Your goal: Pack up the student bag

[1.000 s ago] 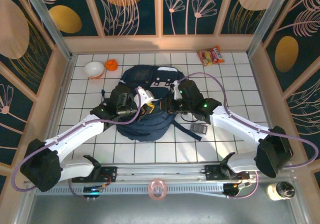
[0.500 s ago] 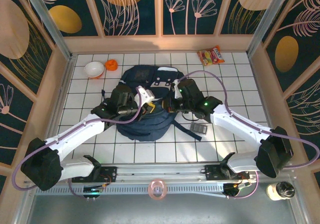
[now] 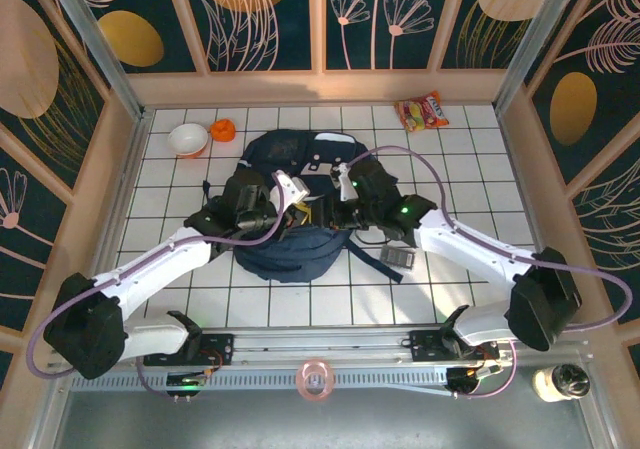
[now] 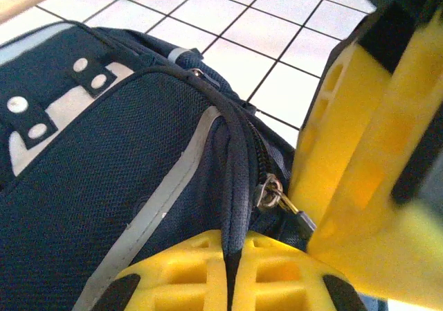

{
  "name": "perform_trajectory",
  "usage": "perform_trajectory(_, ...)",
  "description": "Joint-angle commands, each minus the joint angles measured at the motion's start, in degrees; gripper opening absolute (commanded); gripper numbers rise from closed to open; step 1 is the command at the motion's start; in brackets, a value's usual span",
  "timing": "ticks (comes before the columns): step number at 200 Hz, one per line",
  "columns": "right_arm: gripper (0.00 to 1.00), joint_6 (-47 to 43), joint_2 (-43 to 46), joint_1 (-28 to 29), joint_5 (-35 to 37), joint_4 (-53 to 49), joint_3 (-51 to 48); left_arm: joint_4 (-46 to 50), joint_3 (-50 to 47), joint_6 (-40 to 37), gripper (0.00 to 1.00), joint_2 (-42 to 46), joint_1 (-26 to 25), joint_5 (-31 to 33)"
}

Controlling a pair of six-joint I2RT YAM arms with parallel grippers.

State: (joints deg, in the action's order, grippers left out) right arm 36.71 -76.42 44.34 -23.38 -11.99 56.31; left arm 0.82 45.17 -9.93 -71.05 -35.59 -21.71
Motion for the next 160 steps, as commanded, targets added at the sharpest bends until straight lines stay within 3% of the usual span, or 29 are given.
perform_trajectory(1, 0.40, 0.64, 6.24, -4.46, -6.68, 0.91, -1.61, -8.10, -1.57, -4.86, 0.00, 3.90, 0.58, -3.05)
perform_trajectory(17, 0.41, -3.47, 8.31, -7.53, -7.35, -0.38, -0.62, -8.43, -2.90, -8.41, 0.00, 5.27, 0.53, -6.42)
perform_trajectory(54, 0.43, -31.01, 10.59, -7.82, -1.28, 0.53, -0.26, -11.76, -6.88, -14.06, 0.00, 7.50, 2.39, -12.25)
perform_trajectory(106, 0.44, -73.38, 8.93, -7.78, -12.59, 5.63, -4.83, -11.72, -8.82, -20.35, 0.00, 9.76, 4.21, -18.91)
perform_trajectory(129, 0.45, -82.20, 5.32, -7.78, -15.76, 4.27, -3.14, -11.15, -9.27, -21.66, 0.00, 10.55, 4.13, -19.66)
perform_trajectory(160, 0.47, -86.74, 0.69, -7.64, -17.47, 3.25, -0.47, -9.97, -9.57, -23.10, 0.00, 11.02, 4.27, -20.53)
